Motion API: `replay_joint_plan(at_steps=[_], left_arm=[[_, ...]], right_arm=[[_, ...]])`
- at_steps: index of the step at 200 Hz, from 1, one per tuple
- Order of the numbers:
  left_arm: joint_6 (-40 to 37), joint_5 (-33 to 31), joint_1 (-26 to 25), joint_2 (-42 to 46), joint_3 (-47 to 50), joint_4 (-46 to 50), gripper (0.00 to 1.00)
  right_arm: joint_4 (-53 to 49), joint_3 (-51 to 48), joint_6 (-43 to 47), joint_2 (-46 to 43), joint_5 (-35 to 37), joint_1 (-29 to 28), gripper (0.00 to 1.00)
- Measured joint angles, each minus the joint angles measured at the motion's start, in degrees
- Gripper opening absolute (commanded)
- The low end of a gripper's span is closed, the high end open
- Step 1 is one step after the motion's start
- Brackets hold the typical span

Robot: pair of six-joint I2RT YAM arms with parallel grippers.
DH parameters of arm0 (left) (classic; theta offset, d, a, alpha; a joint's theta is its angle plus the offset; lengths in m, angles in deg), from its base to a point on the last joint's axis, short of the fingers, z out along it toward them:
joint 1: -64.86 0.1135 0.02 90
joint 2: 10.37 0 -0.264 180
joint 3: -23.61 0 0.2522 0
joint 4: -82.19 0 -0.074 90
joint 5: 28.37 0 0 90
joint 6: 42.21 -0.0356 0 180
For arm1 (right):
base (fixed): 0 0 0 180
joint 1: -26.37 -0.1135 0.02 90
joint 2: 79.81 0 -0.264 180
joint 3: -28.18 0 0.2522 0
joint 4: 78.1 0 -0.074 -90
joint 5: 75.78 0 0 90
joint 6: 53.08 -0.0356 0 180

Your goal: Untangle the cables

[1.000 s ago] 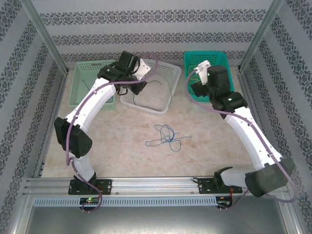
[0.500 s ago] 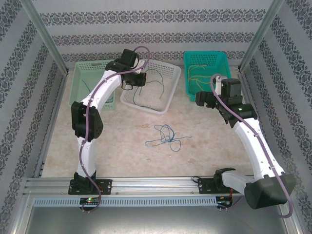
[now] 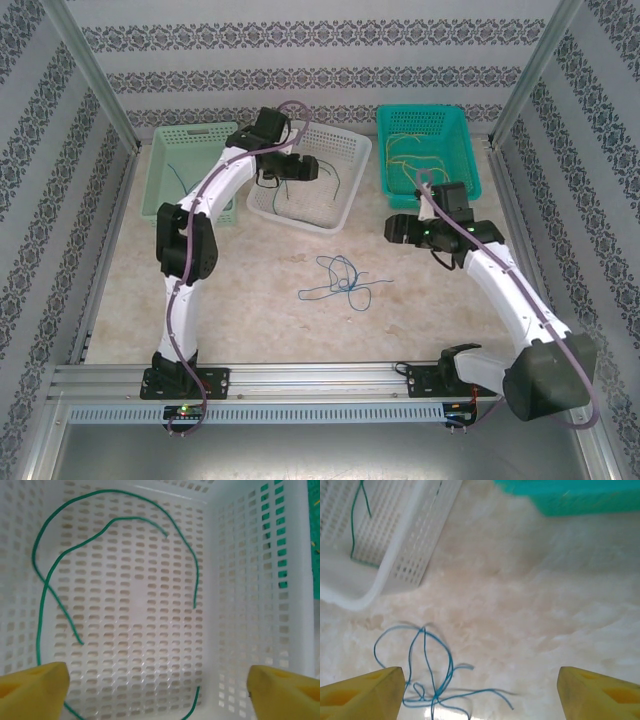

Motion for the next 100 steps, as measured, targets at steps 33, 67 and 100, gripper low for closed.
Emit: replay_joint_plan(at_steps=[33, 67, 100], left_arm=[[-0.83, -2.45, -1.29, 9.66, 10.58, -3.58, 1.00], [-0.17, -1.38, -3.34, 22.67, 26.03, -7.58, 0.91], [4.07, 1.27, -5.29, 29.20, 43.34, -12.46, 0.88]], right_arm=[[0.68, -0.07, -1.90, 5.60, -0.28, -7.17, 0.73], [3.63, -1.79, -5.03, 8.83, -1.38, -10.25, 0.64], [6.45, -2.64, -5.09, 9.99, -1.46, -13.38, 0.67]])
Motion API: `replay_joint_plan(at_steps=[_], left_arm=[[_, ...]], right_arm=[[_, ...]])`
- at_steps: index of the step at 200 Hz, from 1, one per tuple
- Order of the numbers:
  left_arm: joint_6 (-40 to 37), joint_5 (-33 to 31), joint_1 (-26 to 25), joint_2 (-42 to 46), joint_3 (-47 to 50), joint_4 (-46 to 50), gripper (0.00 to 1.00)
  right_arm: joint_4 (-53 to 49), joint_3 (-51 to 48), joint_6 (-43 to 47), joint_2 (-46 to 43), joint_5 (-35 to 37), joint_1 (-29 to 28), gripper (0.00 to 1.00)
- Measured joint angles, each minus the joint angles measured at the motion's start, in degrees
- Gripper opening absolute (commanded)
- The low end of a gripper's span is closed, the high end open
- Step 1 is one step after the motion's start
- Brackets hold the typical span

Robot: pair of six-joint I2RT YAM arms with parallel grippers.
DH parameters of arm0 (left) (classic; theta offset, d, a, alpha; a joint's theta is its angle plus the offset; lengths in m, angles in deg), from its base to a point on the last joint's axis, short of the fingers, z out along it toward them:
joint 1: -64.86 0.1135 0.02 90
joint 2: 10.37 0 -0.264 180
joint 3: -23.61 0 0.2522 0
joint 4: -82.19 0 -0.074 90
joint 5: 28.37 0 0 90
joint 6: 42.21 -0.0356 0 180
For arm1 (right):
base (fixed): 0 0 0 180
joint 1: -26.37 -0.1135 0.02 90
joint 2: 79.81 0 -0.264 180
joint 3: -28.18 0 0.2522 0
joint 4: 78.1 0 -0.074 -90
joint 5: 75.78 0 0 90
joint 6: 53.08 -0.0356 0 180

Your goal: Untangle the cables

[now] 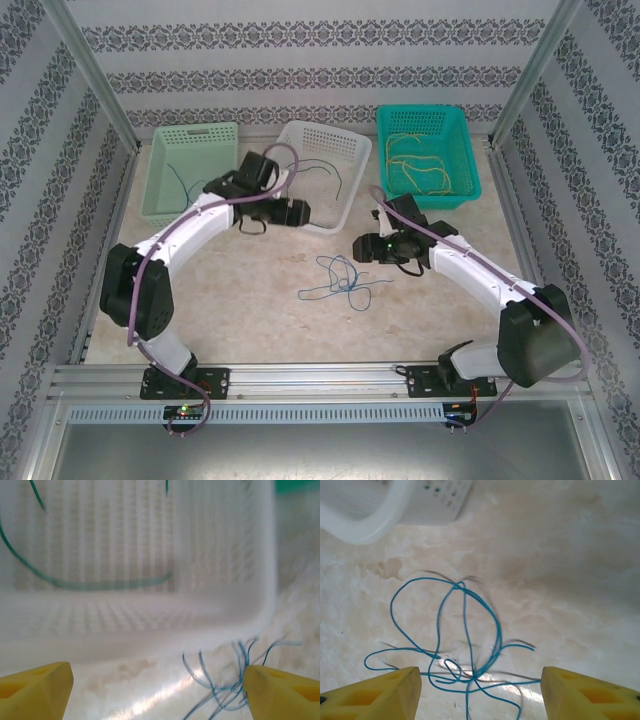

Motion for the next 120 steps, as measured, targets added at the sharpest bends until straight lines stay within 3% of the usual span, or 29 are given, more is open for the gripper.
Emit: replay_joint_plan(at_steps=[26, 67, 99, 120], left_arm=[[4.17, 0.63, -0.31, 1.18, 10.08, -2.86, 0.90], [7.06, 0.57, -0.31, 5.92, 14.03, -5.22, 0.91], [7.61, -0.37, -0.31, 10.86, 16.39, -6.05, 0.93], [7.61, -1.60, -0.31, 12.66, 17.70, -6.05, 0.94]], right_arm=[[0.66, 2.32, 3.32, 3.74, 0.63, -7.02, 0.67], [0.35, 8.70, 7.23, 14.23, 3.30, -12.76, 0.61], [-0.68, 11.82, 9.27, 20.55, 5.57, -14.43, 0.46], [-1.03, 12.96, 10.08, 22.88, 7.17, -15.02, 0.25]])
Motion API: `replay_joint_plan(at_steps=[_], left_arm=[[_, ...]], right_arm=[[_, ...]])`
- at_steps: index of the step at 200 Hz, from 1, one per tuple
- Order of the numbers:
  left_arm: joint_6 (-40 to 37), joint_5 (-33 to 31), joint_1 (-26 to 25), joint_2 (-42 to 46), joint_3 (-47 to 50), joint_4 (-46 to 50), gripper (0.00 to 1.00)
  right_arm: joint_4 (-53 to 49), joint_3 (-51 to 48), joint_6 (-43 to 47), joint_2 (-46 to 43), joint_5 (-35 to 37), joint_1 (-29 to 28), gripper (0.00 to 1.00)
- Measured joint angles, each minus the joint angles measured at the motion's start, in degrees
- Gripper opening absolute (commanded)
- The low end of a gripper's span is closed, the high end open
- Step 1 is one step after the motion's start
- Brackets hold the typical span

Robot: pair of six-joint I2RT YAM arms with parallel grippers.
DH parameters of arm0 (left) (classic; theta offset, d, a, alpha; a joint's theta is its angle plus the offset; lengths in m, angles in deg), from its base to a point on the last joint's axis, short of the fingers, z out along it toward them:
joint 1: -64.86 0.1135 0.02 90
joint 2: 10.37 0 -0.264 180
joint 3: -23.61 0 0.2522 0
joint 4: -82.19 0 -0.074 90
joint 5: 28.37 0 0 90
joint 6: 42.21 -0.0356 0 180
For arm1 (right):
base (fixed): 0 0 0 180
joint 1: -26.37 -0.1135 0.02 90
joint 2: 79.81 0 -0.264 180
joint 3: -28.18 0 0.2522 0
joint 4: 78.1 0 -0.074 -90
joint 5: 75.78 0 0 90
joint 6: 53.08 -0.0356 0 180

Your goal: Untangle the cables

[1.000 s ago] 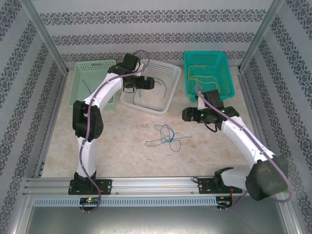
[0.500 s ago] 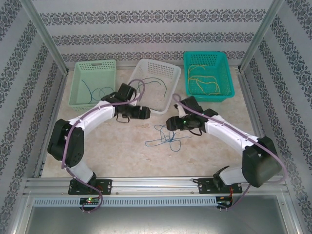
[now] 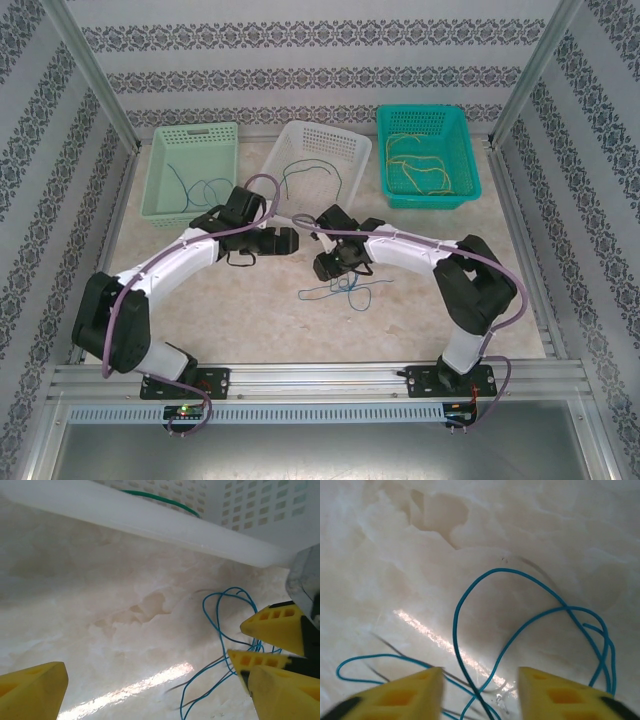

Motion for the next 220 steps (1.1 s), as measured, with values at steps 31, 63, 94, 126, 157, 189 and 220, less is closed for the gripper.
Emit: replay_joint_plan(at_steps=[31, 63, 94, 126, 157, 189, 220], left_arm=[[-0.02, -1.90, 0.11, 2.62, 1.79, 0.13, 0.95], [-0.28, -2.10, 0.11, 4.55, 1.95, 0.09, 0.95], [-1.68, 1.77, 0.11, 5.53, 1.95, -1.57, 0.93], [-4.52, 7.74, -0.24, 5.55, 1.95, -4.57, 0.92], [-8.52, 11.78, -2.34, 6.54, 1.79, -6.88, 0.93], [-11.28, 14.86, -3.06, 6.82, -0.02, -9.01, 0.82], [-13.25, 15.96, -3.06, 4.92, -2.71, -10.93, 0.45]], right_arm=[[-0.20, 0.33, 0.31, -0.15, 1.86, -0.09, 0.00], [-0.96, 0.33, 0.31, -4.90, 1.70, -0.04, 0.00], [-1.18, 2.86, -0.94, -14.51, -4.61, 1.88, 0.00], [0.94, 7.34, -4.74, -20.35, -11.74, 5.68, 0.00], [2.29, 10.54, -8.83, -20.92, -17.11, 6.82, 0.00], [3.32, 14.14, -12.33, -20.00, -20.13, 6.82, 0.00], [5.73, 15.76, -15.47, -19.96, -20.98, 6.84, 0.00]])
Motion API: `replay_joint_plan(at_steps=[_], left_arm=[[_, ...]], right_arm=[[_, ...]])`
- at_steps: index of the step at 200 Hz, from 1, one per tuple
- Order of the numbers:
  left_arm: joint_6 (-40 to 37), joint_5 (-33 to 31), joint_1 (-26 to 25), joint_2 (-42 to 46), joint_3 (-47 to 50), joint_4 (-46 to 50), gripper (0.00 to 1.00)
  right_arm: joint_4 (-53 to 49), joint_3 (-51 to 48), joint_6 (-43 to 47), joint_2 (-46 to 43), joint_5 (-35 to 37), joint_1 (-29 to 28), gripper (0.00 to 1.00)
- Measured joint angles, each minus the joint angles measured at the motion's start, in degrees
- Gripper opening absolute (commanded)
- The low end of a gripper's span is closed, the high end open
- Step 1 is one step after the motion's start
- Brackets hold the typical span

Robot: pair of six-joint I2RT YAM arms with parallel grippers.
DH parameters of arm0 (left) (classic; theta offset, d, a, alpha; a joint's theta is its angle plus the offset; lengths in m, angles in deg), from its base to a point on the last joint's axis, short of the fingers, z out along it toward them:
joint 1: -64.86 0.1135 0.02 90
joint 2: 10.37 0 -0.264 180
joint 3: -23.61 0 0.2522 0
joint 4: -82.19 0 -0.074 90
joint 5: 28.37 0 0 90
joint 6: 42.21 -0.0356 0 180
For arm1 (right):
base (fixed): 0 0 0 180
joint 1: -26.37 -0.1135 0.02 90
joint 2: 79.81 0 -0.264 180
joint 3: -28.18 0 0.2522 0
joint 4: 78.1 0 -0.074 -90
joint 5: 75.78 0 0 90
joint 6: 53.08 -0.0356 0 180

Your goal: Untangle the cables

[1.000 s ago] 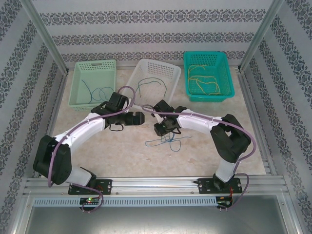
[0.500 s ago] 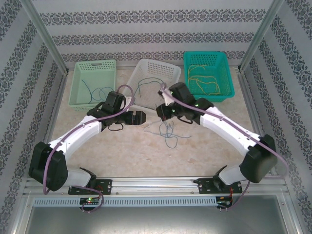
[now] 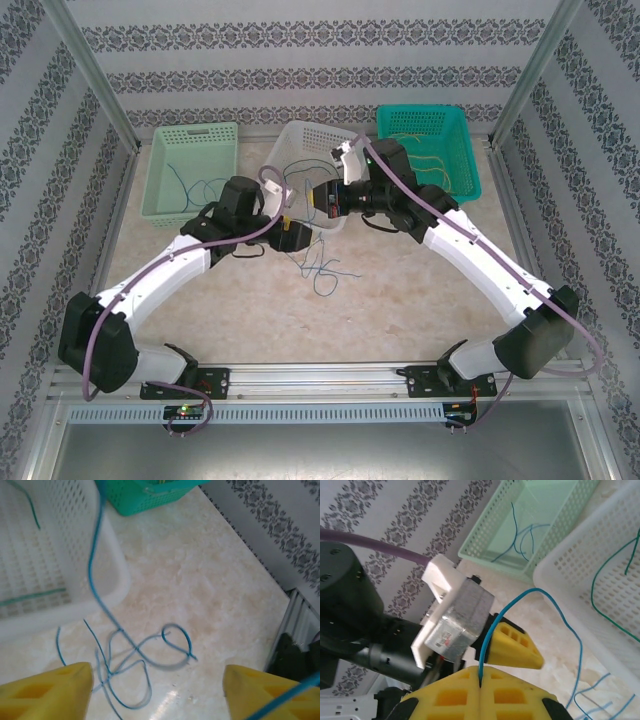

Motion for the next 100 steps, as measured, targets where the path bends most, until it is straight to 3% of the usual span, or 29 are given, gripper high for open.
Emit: replay_joint_plan(at_steps=[10, 52, 63, 100], left_arm=[[0.09, -0.09, 0.00, -0.83, -0.42, -0.50, 0.34], [-2.38, -0.74, 0.00, -1.64, -0.59, 0.35, 0.14], [-2.93, -1.36, 0.02, -1.53, -0.68, 1.22, 0.00], [-5.55, -2.51, -0.37, 1.64, -1.25, 1.95, 0.00]], right_arm=[[0.48, 0.13, -0.61, -0.09, 0.13, 0.00, 0.00], [0.61, 0.17, -2.14, -2.45, 5.81, 3.10, 0.00], [1.01, 0.15, -2.51, -4.02, 7.93, 4.48, 0.00], [1.84, 0.07, -2.54, -8.61, 12.68, 5.84, 0.00]])
